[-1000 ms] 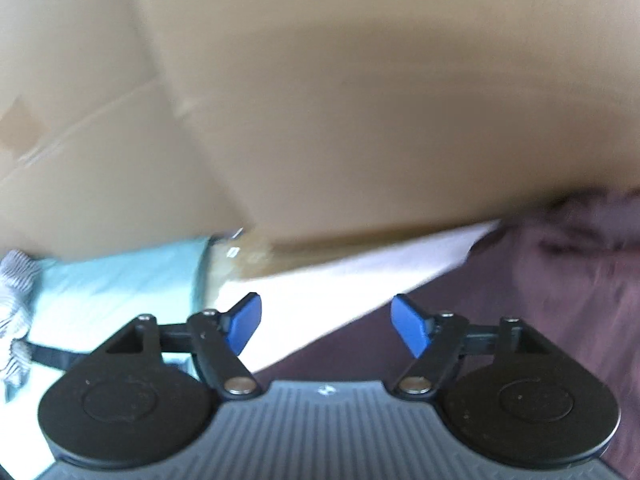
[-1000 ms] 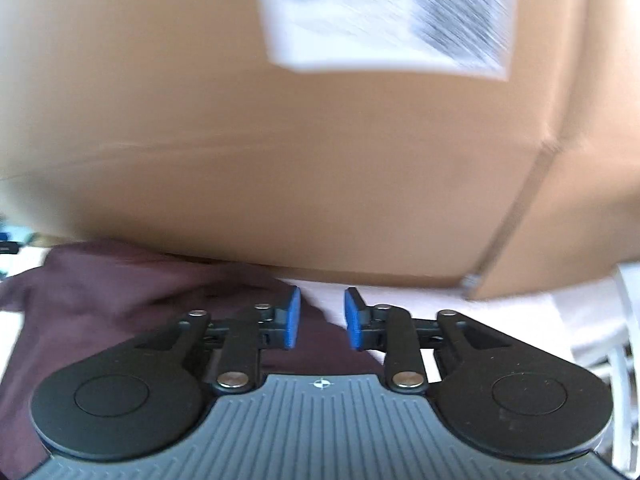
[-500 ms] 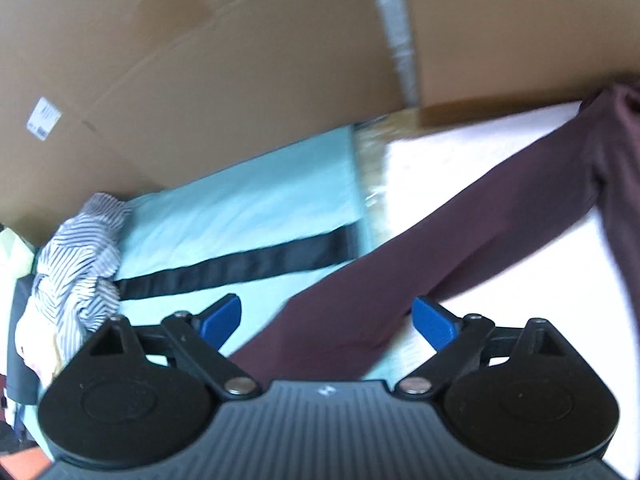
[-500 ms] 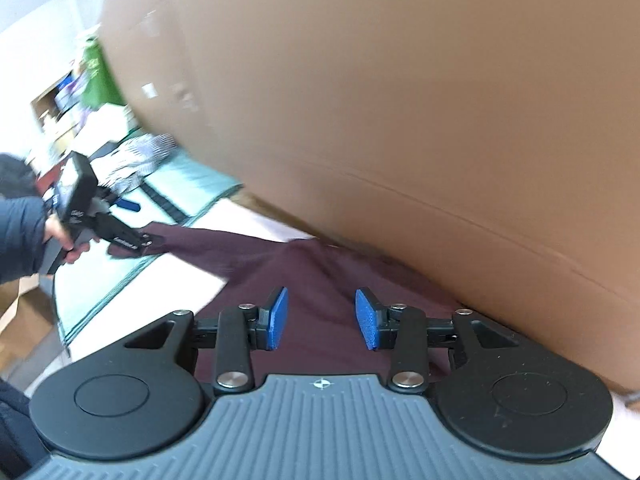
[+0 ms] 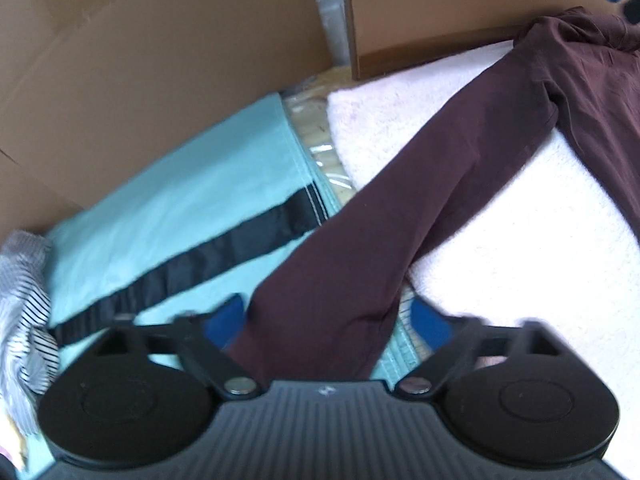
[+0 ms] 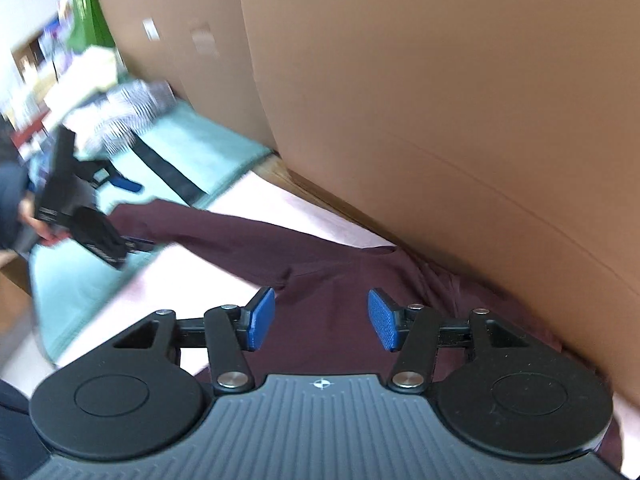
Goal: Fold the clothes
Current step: 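Grasp the brown hoodie sleeve cuff with the left gripper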
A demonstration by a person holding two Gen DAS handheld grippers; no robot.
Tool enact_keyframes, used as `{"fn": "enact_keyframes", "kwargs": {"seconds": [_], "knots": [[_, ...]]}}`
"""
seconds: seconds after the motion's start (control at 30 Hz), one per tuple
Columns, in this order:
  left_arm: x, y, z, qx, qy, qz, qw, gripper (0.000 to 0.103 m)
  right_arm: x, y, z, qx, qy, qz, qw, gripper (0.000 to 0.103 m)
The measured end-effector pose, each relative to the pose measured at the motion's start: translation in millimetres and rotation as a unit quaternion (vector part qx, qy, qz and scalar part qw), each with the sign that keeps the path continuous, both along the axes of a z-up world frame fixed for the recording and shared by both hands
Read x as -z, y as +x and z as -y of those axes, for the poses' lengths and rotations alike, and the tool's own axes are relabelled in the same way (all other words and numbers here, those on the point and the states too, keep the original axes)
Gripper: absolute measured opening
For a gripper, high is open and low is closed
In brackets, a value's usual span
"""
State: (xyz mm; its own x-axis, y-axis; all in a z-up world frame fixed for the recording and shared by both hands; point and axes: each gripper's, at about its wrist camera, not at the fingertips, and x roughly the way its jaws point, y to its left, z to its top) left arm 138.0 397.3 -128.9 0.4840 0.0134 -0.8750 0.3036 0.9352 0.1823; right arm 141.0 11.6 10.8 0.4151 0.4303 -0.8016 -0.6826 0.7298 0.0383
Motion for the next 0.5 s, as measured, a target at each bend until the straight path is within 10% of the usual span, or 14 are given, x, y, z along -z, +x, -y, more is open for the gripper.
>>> {"fn": "enact_keyframes", "kwargs": {"seconds": [0.17,0.5], "knots": [[-5,0,-3,-0.017,-0.033,-0.001,0.9993,0.021,28,42,-25,-0.003,-0.047,0.008,0.999,0.050],[-60,-14,-47,-0.130,-0.094,0.092,0.9826,0.012,72,89,-53,-0.007,-0.096,-0.026,0.995,0.040]]}}
